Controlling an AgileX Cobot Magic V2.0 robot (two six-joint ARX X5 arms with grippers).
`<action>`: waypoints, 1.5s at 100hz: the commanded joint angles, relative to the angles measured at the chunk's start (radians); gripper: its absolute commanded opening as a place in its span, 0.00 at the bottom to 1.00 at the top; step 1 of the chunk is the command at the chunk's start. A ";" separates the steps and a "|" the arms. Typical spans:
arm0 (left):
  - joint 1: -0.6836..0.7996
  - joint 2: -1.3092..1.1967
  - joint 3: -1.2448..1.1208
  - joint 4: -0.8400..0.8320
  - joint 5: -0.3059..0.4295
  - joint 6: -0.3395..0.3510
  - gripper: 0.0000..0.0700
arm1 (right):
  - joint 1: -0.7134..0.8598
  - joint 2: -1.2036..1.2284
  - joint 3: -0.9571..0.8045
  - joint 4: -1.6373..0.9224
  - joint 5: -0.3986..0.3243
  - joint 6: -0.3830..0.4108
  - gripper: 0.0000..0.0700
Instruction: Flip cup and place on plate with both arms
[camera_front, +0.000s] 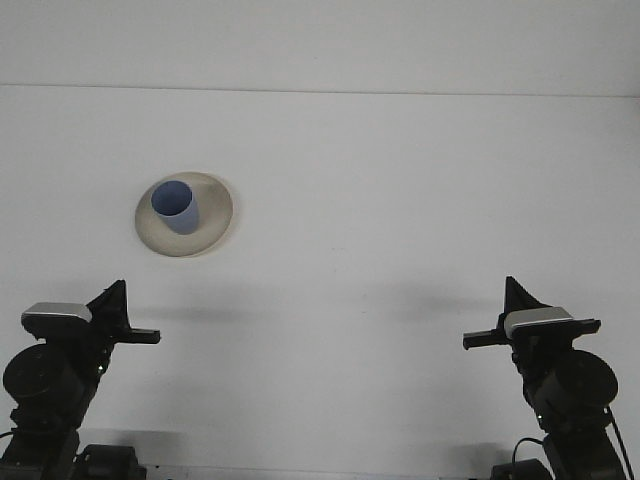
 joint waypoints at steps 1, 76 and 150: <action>-0.003 -0.001 0.010 0.006 -0.003 0.012 0.02 | 0.001 0.004 0.004 0.010 0.003 0.000 0.00; -0.002 -0.406 -0.486 0.379 0.000 0.032 0.02 | 0.001 0.004 0.004 0.010 0.003 0.000 0.00; -0.002 -0.405 -0.616 0.571 0.003 -0.006 0.02 | 0.001 0.004 0.004 0.018 0.003 0.000 0.00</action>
